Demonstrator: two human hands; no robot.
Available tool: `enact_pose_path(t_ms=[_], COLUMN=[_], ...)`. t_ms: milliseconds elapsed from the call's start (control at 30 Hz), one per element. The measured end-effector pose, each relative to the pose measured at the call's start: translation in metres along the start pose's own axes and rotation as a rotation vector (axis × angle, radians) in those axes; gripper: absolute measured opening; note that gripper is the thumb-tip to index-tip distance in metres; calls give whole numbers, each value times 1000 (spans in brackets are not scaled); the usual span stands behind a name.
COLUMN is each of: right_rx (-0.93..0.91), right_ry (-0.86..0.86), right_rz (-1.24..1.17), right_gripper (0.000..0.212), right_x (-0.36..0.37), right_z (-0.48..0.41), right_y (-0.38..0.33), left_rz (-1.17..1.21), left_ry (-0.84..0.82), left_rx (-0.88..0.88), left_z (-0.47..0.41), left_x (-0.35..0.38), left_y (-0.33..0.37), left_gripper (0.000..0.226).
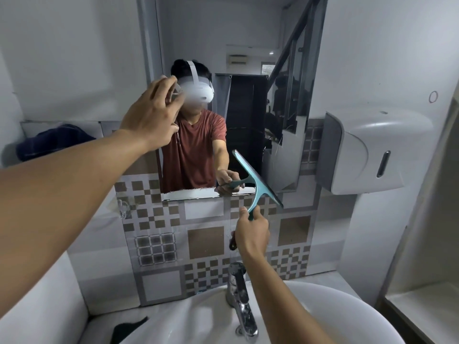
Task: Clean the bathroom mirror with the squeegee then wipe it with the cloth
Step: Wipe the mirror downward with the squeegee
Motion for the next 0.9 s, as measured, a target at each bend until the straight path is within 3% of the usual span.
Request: enact_pose_path(t_ms=[100, 200, 367, 533, 767, 900], right_rx=[44, 80, 118, 114, 84, 94], right_ry=[11, 20, 20, 19, -74, -80], right_rz=[-89, -135, -203, -234, -207, -217], right_gripper=[24, 36, 33, 45, 24, 39], right_x=[15, 26, 41, 47, 64, 70], right_z=[8, 15, 22, 29, 60, 66], right_y=[0, -1, 0, -2, 6, 6], left_rz=[-11, -25, -37, -40, -37, -53], left_ry=[-26, -60, -50, -46, -59, -63], left_rx=[21, 42, 67, 69, 67, 75], left_z=[-4, -8, -9, -8, -8, -7], left_x=[2, 6, 10, 9, 5, 4], left_y=[-3, -4, -6, -7, -6, -7], left_gripper=[94, 93, 90, 88, 88, 87])
Point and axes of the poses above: each hand's wrist, its own z-axis away from the middle knuckle, its own x-axis out of the palm, y = z × x, the point moved 5 cm from there along -z, towards the middle knuckle, and after that the axes turned 6 degrees about y, right-handed, at the moved point
